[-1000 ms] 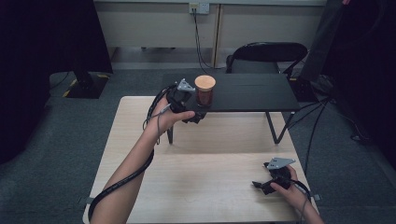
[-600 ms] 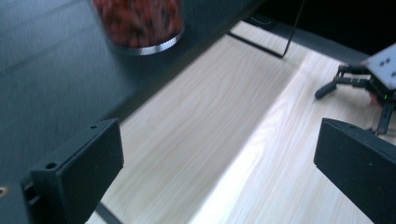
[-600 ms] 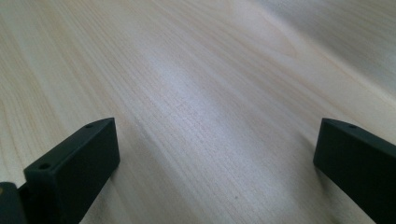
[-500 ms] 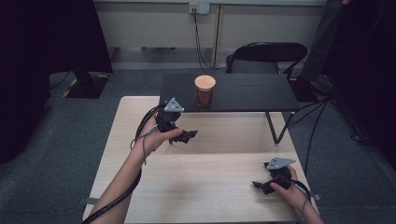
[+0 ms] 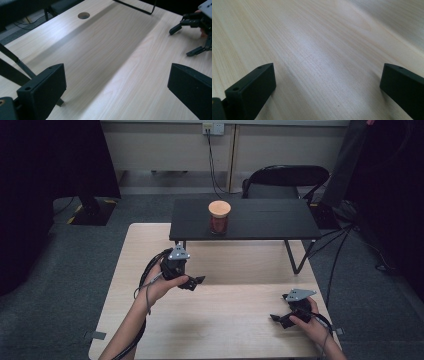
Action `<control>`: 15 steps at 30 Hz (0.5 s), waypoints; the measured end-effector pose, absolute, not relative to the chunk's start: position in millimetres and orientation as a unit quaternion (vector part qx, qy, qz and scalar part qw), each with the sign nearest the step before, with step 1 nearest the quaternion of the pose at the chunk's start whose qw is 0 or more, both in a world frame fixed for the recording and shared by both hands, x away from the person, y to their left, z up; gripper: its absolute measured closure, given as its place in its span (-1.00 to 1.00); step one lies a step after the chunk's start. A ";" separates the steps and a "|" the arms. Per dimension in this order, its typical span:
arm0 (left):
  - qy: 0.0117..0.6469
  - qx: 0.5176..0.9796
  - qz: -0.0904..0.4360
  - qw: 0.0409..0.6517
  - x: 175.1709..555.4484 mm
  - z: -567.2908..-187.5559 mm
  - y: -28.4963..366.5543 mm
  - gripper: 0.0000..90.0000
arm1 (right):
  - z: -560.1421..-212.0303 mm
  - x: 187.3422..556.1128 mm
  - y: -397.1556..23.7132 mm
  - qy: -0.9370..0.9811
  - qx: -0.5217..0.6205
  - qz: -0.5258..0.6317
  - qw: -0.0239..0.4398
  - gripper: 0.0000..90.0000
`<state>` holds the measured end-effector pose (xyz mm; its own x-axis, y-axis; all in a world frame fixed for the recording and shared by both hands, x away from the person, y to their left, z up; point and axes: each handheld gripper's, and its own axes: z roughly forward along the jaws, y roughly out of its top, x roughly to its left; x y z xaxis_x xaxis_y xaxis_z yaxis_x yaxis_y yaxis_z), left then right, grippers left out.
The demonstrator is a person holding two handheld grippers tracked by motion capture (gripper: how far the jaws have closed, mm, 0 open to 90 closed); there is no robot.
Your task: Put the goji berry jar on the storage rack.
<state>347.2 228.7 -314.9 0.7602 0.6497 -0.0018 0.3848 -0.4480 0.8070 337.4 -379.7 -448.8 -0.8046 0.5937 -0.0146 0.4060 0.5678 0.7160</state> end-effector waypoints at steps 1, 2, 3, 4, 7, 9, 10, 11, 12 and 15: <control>0.309 0.837 0.156 0.423 346.5 -317.1 228.9 -0.97 | -448.8 337.4 -379.7 0.876 0.285 0.367 0.128 -1.00; 0.311 0.837 0.154 0.423 345.7 -319.6 229.2 -0.97 | -448.8 337.5 -379.7 0.876 0.285 0.367 0.128 -1.00; 0.311 0.836 0.153 0.424 344.7 -322.6 229.8 -0.97 | -448.8 337.4 -379.7 0.876 0.285 0.367 0.128 -1.00; 0.311 0.838 0.151 0.422 344.2 -324.4 230.1 -0.97 | -448.8 337.4 -379.7 0.876 0.285 0.367 0.128 -1.00; 0.314 0.838 0.148 0.422 341.4 -332.1 230.7 -0.97 | -448.8 337.5 -379.7 0.876 0.285 0.367 0.128 -1.00; 0.315 0.839 0.146 0.420 340.0 -336.1 231.2 -0.97 | -448.8 337.4 -379.7 0.876 0.285 0.367 0.128 -1.00; 0.315 0.840 0.145 0.417 339.3 -337.5 231.3 -0.97 | -448.8 337.4 -379.7 0.876 0.285 0.367 0.128 -1.00; 0.315 0.839 0.145 0.418 337.9 -340.0 231.7 -0.97 | -448.8 337.4 -379.7 0.876 0.285 0.367 0.128 -1.00; 0.316 0.839 0.145 0.419 336.3 -342.7 232.3 -0.97 | -448.8 337.4 -379.7 0.876 0.285 0.367 0.128 -1.00; 0.315 0.842 0.145 0.414 333.3 -350.3 233.5 -0.97 | -448.8 337.4 -379.7 0.876 0.285 0.367 0.128 -1.00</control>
<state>333.3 233.5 -350.3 0.7590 0.6508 -0.0167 0.4109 -0.4590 0.7877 337.4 -379.7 -448.8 -0.8046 0.5937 -0.0146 0.4060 0.5678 0.7161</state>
